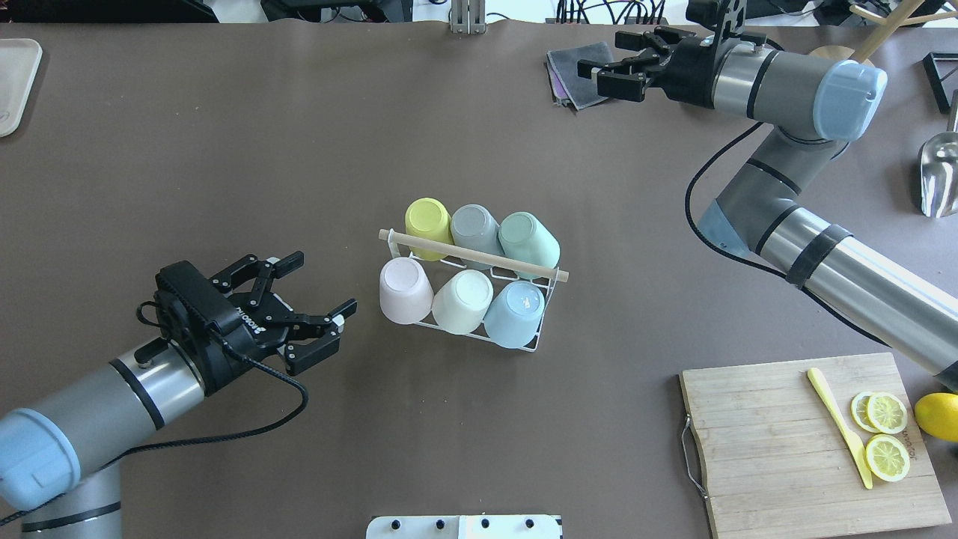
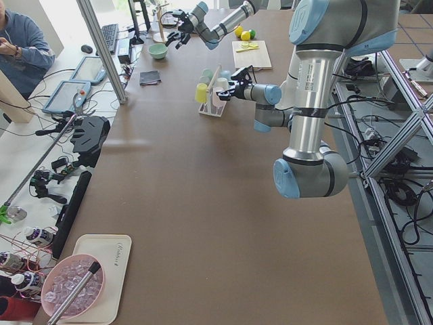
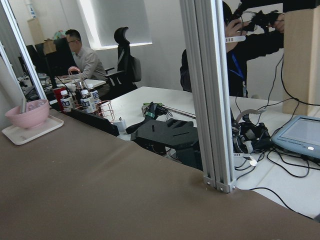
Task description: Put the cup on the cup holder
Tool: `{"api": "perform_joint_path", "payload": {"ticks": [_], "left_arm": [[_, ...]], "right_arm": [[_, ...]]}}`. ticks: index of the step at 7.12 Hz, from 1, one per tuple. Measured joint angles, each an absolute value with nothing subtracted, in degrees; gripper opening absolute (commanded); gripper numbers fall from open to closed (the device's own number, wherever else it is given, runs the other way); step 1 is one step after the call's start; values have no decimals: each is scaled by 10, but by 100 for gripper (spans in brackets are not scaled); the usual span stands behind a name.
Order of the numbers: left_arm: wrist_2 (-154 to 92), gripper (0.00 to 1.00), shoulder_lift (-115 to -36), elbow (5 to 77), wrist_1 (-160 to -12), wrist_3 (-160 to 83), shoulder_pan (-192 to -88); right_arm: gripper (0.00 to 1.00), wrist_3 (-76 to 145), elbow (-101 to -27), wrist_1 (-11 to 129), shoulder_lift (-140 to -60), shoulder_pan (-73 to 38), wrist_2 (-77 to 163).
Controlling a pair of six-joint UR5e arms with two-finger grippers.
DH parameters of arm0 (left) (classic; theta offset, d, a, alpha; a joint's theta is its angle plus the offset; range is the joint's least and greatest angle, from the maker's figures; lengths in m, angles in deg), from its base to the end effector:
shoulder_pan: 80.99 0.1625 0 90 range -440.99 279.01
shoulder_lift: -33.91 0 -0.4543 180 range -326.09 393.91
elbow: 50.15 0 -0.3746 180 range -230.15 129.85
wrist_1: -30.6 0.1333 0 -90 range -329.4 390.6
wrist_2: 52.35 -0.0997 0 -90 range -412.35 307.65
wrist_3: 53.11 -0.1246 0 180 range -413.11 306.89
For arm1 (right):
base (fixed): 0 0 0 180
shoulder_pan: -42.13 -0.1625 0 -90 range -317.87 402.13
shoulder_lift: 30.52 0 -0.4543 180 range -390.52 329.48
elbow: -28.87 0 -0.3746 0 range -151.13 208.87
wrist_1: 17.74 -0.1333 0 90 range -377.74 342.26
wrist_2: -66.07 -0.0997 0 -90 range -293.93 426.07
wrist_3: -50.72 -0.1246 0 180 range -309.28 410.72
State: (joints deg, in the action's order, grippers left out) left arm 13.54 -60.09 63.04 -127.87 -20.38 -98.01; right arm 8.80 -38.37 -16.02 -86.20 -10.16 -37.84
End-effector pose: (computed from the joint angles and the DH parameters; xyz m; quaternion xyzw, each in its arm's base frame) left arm 0.3938 -0.3132 0.3341 0.5494 0.4931 0.0806 0.6697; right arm -0.3619 -0.6370 0.3437 0.5335 -0.5462 -0.0691 0.6421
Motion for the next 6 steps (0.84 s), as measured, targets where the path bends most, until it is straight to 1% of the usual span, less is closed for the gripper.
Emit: {"api": "perform_joint_path", "payload": {"ticks": [1,3,5,6], "left_arm": [[223,98,-578,648,-1211,-166,-1037],[456,98,-545,660,-1061,-125,-1206],[673,98,-530,638,-886,-126,-1380],[737,98,-538,614,-804,-133,-1448]], "right_arm": [[100,88,-421,-53,-864,-113,-375],[100,88,-510,171,-889,-129,-376],[100,87,-553,312,-944,-136,-378],[100,87,-572,376,-971,-141,-384]]}}
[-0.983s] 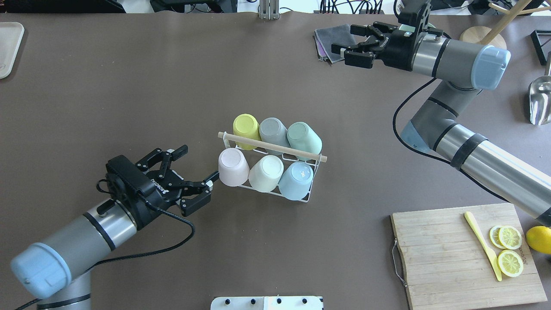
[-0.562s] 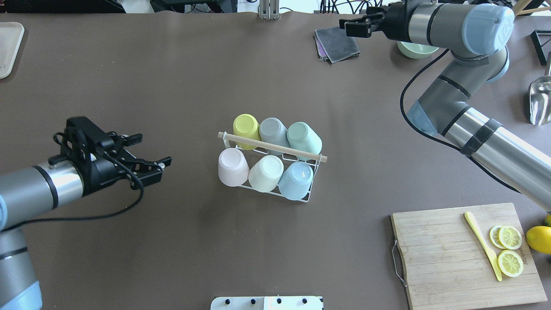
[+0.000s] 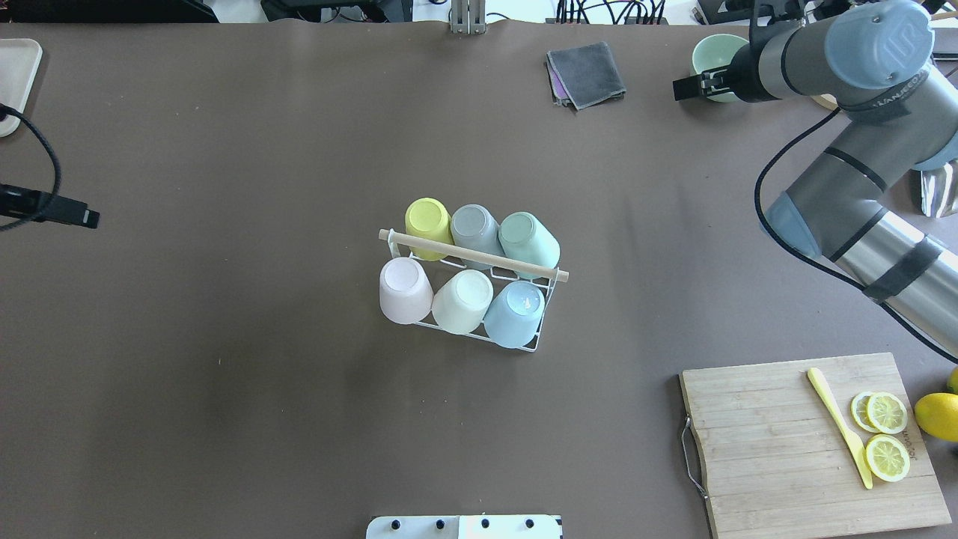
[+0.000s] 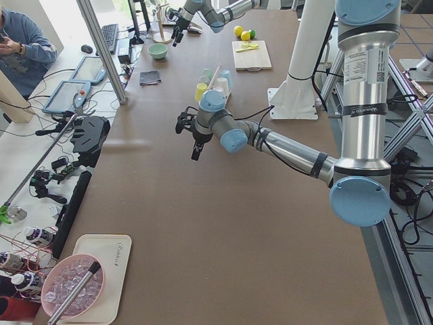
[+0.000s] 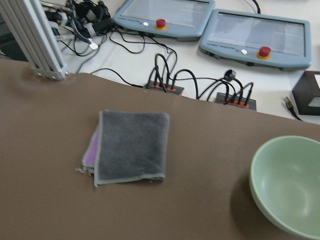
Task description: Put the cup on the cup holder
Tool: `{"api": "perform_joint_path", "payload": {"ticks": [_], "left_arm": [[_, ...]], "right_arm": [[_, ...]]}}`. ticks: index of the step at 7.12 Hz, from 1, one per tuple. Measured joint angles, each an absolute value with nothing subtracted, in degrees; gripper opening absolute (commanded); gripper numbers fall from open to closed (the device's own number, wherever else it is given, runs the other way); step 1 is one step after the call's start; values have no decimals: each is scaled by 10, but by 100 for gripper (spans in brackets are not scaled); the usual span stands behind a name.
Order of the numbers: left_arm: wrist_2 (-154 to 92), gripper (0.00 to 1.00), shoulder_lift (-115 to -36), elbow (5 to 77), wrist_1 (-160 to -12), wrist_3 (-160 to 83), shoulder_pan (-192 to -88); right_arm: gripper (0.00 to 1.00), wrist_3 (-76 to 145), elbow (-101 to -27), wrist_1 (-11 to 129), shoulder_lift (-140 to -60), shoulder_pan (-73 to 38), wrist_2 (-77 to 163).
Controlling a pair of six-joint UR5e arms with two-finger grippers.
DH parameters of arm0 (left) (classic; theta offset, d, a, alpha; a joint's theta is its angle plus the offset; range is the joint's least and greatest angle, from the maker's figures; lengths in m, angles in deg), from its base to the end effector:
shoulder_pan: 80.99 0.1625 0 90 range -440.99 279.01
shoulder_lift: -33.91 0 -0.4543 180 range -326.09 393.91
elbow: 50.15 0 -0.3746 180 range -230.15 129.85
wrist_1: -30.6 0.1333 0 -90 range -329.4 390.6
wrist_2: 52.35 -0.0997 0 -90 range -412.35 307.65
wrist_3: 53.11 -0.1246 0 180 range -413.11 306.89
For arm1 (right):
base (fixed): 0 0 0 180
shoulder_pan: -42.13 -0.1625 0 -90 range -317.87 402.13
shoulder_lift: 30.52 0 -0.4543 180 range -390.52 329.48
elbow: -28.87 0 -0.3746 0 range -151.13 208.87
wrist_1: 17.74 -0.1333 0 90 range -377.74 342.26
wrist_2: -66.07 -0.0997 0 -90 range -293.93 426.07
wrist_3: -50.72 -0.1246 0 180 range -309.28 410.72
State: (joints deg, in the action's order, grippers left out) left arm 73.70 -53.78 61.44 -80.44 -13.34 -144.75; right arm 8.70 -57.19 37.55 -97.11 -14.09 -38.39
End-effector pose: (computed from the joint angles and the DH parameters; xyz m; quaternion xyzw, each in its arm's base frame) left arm 0.1569 -0.4539 0.5050 0.1166 0.4221 0.0007 0.8990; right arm -0.2986 -0.6302 0.4443 0.2877 -0.3659 0.0063 0.8850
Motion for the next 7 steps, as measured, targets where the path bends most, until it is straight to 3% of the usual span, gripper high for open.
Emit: {"api": "perform_joint_path", "payload": {"ticks": [4,7], "left_arm": [[841,98,-536,534,-621,-305,-1620],[851,98,-526,503,-500,-441,-1738]], "right_arm": [[100,154,-698,730,-1017,-192,-494],[100,303,-740,769,-1148,-285,-580]]}}
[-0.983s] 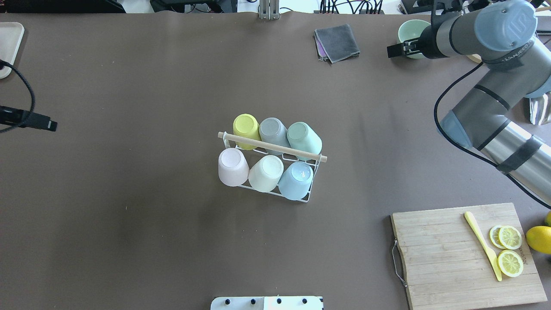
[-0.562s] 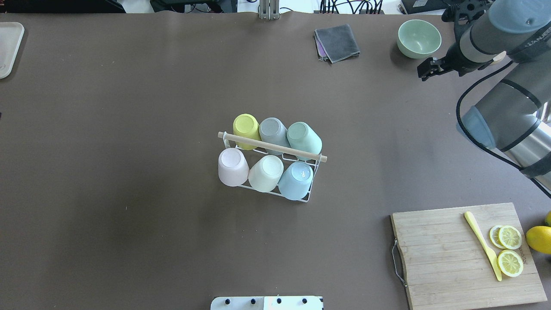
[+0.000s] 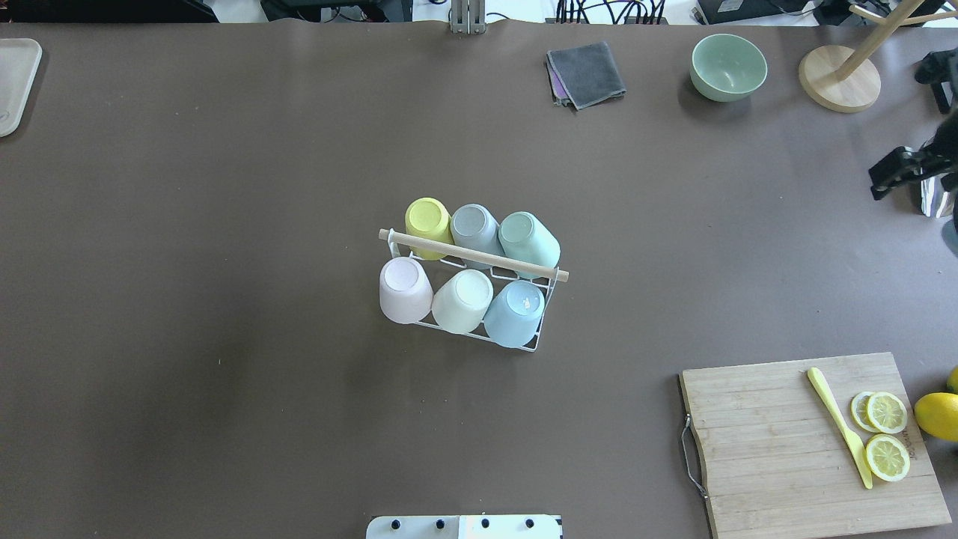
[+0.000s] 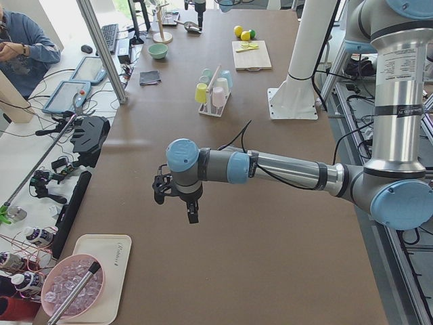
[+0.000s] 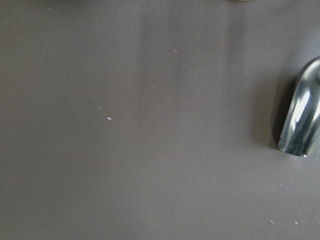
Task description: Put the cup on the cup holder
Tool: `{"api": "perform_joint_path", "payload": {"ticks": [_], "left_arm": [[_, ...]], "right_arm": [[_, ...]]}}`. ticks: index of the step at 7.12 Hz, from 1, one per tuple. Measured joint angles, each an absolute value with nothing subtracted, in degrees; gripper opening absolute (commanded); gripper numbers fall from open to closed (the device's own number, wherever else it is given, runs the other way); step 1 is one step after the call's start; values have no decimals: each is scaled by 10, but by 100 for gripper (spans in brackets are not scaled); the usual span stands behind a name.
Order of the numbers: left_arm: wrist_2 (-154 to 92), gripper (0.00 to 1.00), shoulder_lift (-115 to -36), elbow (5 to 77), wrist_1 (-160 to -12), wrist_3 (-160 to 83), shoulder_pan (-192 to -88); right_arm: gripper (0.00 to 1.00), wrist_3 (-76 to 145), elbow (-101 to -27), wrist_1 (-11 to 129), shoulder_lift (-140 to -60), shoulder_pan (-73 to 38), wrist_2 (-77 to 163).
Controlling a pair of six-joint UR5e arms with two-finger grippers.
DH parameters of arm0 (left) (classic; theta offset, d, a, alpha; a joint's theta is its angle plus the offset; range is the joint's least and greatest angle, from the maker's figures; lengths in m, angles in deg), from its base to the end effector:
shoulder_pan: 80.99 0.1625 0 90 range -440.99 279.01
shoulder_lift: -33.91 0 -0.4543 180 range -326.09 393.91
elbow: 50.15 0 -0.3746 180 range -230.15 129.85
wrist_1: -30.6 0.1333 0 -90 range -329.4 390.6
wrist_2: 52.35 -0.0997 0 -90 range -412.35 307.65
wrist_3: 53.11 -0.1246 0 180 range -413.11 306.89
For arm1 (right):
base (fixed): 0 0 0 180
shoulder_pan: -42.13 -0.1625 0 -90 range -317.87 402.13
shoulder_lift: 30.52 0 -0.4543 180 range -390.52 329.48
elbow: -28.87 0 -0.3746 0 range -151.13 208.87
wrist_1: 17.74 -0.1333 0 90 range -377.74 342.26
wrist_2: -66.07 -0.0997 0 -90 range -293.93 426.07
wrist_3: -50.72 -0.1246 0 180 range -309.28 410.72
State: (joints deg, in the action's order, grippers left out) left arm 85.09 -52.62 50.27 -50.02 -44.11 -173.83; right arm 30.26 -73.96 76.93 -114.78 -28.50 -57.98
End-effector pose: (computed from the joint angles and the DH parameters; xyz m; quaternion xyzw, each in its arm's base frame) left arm -0.0633 -0.4378 0.6591 -0.0410 0.4006 -0.1029 0.9096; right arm -0.1132 -0.5136 0.5715 0.0098 -0.3127 -0.0264 0.9494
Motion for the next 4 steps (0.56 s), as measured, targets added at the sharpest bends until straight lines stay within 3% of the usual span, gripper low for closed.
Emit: {"api": "perform_joint_path", "payload": {"ticks": [4], "left_arm": [[849,98,-514,470,-489,-448,-1783]], "right_arm": [[100,474,-612,768,-1202,-467,-689]]}}
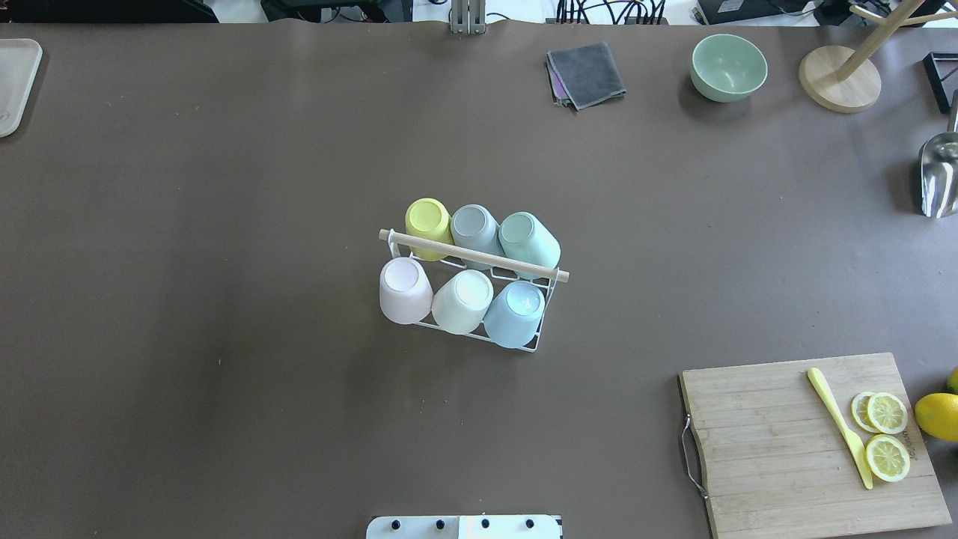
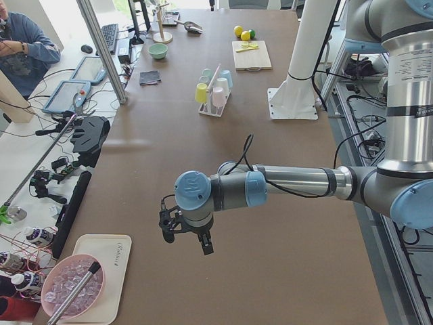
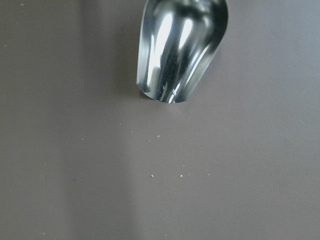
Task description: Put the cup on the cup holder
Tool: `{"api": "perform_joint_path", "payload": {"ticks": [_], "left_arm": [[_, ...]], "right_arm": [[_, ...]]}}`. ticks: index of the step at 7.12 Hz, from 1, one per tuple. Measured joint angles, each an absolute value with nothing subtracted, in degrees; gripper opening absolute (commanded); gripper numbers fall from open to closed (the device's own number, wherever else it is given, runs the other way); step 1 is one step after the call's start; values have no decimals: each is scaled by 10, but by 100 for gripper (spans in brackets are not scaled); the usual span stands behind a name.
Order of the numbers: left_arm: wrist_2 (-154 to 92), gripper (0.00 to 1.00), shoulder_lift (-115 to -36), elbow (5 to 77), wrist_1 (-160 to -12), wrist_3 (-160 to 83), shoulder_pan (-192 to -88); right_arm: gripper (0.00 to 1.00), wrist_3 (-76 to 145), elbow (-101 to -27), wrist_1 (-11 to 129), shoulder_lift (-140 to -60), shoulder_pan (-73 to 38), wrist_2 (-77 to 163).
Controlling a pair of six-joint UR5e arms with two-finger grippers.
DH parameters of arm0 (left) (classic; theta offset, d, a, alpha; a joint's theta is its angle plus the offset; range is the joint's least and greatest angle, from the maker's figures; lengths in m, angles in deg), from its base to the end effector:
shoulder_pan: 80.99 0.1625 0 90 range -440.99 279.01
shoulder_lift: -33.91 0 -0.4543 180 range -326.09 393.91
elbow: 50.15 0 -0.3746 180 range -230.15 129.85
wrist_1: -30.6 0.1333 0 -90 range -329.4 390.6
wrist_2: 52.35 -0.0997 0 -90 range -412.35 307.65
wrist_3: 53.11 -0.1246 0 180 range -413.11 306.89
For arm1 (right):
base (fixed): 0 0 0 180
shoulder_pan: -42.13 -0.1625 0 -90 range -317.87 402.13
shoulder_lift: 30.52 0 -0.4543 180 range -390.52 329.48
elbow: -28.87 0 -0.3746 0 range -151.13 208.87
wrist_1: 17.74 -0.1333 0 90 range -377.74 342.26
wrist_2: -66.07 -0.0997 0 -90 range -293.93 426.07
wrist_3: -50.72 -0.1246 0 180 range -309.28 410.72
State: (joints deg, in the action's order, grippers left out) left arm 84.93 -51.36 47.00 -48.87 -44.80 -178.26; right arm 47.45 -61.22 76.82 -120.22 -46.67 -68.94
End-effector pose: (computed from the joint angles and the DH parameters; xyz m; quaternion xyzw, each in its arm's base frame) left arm -0.0950 -0.4149 0.6972 -0.0684 0.3994 -0.1520 0.9015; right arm 0.0353 -0.4708 0.7094 -0.0485 -0.3809 0.0306 0.9228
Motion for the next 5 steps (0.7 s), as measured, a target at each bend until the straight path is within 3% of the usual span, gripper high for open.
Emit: {"api": "perform_joint_path", "payload": {"ticks": [5], "left_arm": [[806,98,-520,469,-495,-570,-1760]], "right_arm": [[100,483,-597,766,-1197,-498,-714]]}}
